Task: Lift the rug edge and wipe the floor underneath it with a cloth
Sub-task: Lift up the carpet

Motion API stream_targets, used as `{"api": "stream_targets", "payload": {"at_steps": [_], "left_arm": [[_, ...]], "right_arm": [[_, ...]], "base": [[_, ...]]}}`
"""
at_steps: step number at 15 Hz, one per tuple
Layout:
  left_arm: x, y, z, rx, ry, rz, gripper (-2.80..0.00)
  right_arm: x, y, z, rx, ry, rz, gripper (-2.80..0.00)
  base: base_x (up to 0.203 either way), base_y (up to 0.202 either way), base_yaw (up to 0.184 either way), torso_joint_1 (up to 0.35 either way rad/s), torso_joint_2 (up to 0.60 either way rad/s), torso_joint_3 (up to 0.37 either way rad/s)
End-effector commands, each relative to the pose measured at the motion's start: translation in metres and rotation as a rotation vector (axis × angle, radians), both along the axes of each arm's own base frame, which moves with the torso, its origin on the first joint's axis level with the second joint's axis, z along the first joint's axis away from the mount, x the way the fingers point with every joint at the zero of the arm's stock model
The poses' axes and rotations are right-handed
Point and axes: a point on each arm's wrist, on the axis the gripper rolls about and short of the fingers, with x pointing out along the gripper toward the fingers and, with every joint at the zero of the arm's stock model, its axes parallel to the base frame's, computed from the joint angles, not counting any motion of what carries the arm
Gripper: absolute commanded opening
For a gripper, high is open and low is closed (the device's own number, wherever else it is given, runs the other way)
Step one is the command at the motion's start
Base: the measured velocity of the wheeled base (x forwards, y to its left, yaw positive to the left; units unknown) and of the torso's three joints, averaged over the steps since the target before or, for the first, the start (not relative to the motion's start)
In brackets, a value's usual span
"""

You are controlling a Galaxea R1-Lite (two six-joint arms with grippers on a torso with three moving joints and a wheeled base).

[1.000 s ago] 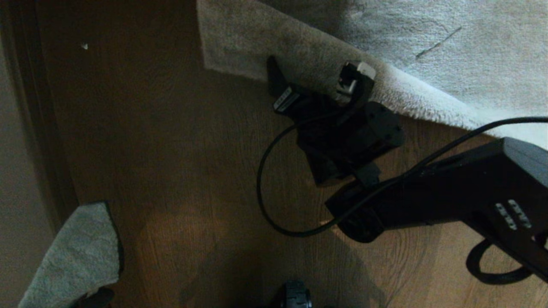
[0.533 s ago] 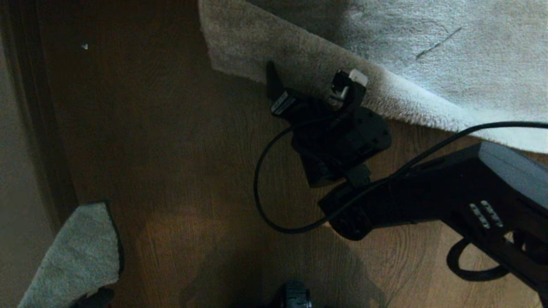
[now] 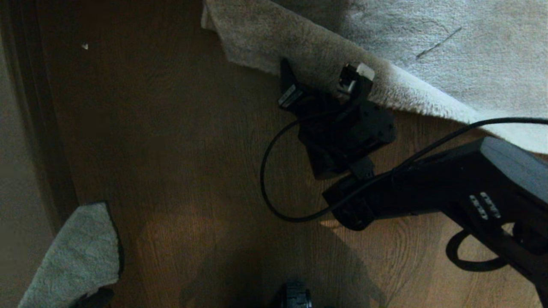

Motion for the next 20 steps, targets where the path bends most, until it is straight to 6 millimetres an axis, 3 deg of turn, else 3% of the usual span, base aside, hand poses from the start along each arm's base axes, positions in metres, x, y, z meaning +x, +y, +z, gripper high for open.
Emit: {"api": "stream_targets", "payload": {"at_steps": [1,12,20], "left_arm": [[0.0,0.0,0.0,-0.001,0.0,0.001,-2.8],[0.0,0.0,0.0,-0.001,-0.002,0.001,-2.8],[0.0,0.0,0.0,-0.001,0.001,0.001,-2.8]], "right_arm": [[-0.001,-0.001,0.001,0.011,-0.007,-0.003,-2.8],[-0.008,-0.006,0.006,0.016,-0.007,-0.004,-2.8],[-0.035,-0.029,0.026,0.041,-0.013,0.018,-2.8]], "base": [[0.0,0.0,0.0,0.0,0.0,0.0],[0.0,0.0,0.0,0.0,0.0,0.0],[0.0,0.0,0.0,0.0,0.0,0.0]]}}
